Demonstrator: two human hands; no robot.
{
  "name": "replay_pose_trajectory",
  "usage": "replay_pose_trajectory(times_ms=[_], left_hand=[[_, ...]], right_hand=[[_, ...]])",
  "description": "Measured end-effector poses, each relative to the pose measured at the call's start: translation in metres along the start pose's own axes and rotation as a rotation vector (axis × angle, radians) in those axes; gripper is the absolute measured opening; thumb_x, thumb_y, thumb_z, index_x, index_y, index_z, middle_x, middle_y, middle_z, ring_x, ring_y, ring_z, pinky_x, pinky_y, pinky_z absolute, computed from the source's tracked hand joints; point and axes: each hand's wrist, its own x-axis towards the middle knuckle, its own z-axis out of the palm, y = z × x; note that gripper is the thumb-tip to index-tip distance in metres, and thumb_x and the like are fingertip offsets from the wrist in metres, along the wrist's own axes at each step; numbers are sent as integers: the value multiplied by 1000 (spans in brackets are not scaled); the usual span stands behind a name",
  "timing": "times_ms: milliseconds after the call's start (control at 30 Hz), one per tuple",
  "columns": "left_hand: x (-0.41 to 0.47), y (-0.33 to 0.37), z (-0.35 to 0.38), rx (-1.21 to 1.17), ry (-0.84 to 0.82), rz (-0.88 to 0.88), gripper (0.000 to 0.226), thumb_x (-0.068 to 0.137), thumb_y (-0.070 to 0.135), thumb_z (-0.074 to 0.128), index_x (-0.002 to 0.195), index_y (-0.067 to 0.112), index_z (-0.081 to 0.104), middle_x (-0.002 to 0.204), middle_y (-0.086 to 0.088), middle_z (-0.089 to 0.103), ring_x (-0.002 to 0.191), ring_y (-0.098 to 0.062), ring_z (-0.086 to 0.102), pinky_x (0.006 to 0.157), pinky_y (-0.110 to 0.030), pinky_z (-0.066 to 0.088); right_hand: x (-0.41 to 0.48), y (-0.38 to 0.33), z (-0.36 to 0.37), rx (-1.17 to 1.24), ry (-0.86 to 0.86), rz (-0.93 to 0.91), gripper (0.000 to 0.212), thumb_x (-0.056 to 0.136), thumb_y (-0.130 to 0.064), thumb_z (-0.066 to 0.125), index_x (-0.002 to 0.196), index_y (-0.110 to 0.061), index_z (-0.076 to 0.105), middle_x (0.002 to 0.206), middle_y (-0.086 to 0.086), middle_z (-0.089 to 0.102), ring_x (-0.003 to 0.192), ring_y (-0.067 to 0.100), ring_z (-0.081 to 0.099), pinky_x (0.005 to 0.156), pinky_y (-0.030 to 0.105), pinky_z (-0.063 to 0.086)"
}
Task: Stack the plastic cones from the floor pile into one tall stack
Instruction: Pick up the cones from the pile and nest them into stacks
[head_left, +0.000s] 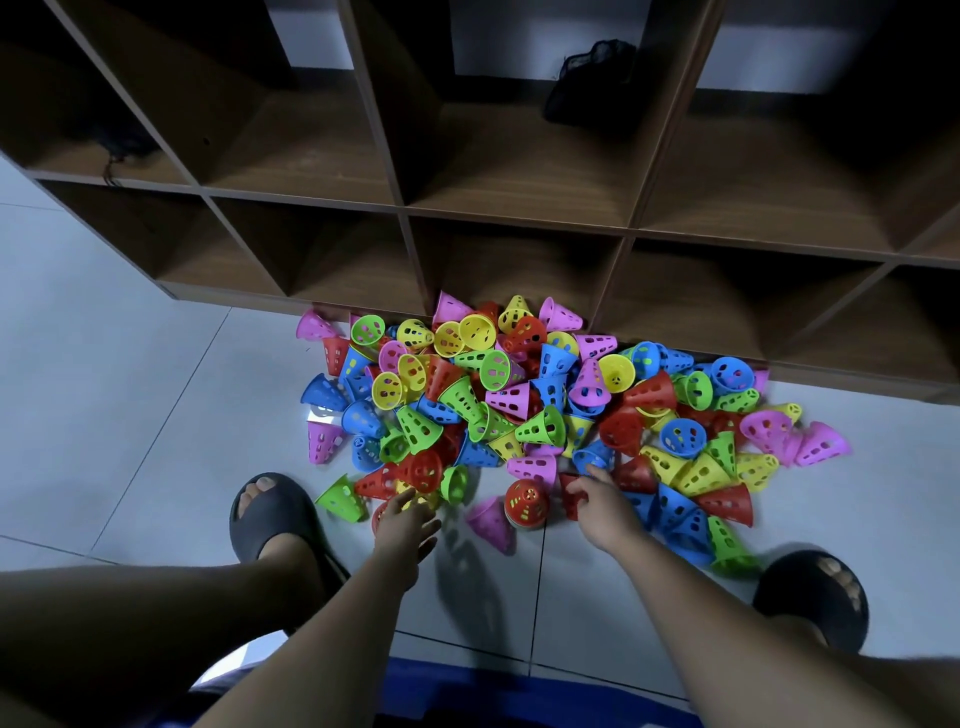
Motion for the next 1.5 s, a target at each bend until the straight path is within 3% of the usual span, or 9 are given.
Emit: replay_pose_trajectory(times_ms=[100, 233, 533, 700, 900, 1033, 1200, 1333, 1500], left_hand=[[0, -4, 0, -14, -31, -53, 39, 101, 8, 58, 132, 33, 56, 121, -13, 71, 107, -29, 69, 79, -38, 54], [10, -7, -1, -24, -7, -58, 24, 100, 10, 61, 123, 16, 65, 114, -10, 74, 103, -23, 70, 80, -37, 54], [-1, -16, -2, 153, 72, -2, 7, 96, 8, 65, 96, 6, 72, 94, -17, 70, 84, -26, 65, 64, -33, 49], [-27, -16, 18, 213, 71, 114, 16, 93, 5, 63, 106, 8, 71, 99, -16, 74, 85, -26, 68, 64, -33, 49], [-52, 5, 43, 57, -11, 159, 19, 100, 7, 64, 119, 9, 65, 108, -13, 72, 93, -24, 69, 72, -32, 53], [-62, 25, 53, -125, -83, 142, 17, 106, 6, 57, 116, 6, 70, 101, -14, 71, 80, -20, 65, 67, -29, 50], [-66, 42, 59, -244, -225, 132, 30, 111, 12, 46, 123, 9, 73, 97, -7, 71, 78, -16, 60, 65, -28, 48], [-70, 45, 66, -174, -321, 178, 31, 111, 13, 47, 122, 9, 75, 92, -8, 68, 69, -13, 55, 61, -26, 41], [-66, 32, 74, -33, -347, 211, 24, 109, 12, 52, 120, 8, 73, 89, -7, 74, 74, -18, 60, 71, -35, 45]], right_hand=[[1, 6, 4, -36, -41, 38, 35, 97, -5, 50, 117, -20, 75, 154, 1, 45, 132, 27, 54, 110, 38, 47], [-10, 12, 9, -80, -47, 84, 32, 101, -13, 50, 119, -22, 74, 134, 2, 60, 115, 28, 62, 88, 31, 49], [-28, 2, 1, 279, 252, 241, 11, 100, -8, 56, 99, -17, 62, 99, 2, 68, 90, 26, 64, 65, 30, 47], [-30, -18, -10, 674, 387, 425, 13, 100, -12, 55, 111, -18, 58, 95, 4, 68, 79, 25, 67, 60, 29, 48], [-32, -46, -16, 1224, 146, 447, 17, 104, -6, 52, 111, -11, 67, 87, 10, 69, 53, 13, 57, 42, 25, 37], [-42, -59, -13, 1254, -7, 420, 20, 105, -5, 50, 116, -10, 66, 92, 11, 71, 53, 11, 56, 46, 25, 38], [-45, -68, 1, 1175, -32, 387, 12, 107, -2, 48, 111, -7, 58, 93, 19, 67, 59, 17, 61, 53, 28, 50], [-39, -61, 14, 1122, -13, 401, 10, 107, -2, 48, 104, -7, 55, 83, 19, 67, 60, 23, 65, 54, 31, 55], [-37, -52, 19, 1065, -14, 395, 13, 105, 0, 51, 96, -6, 59, 88, 19, 71, 69, 28, 71, 58, 33, 60]])
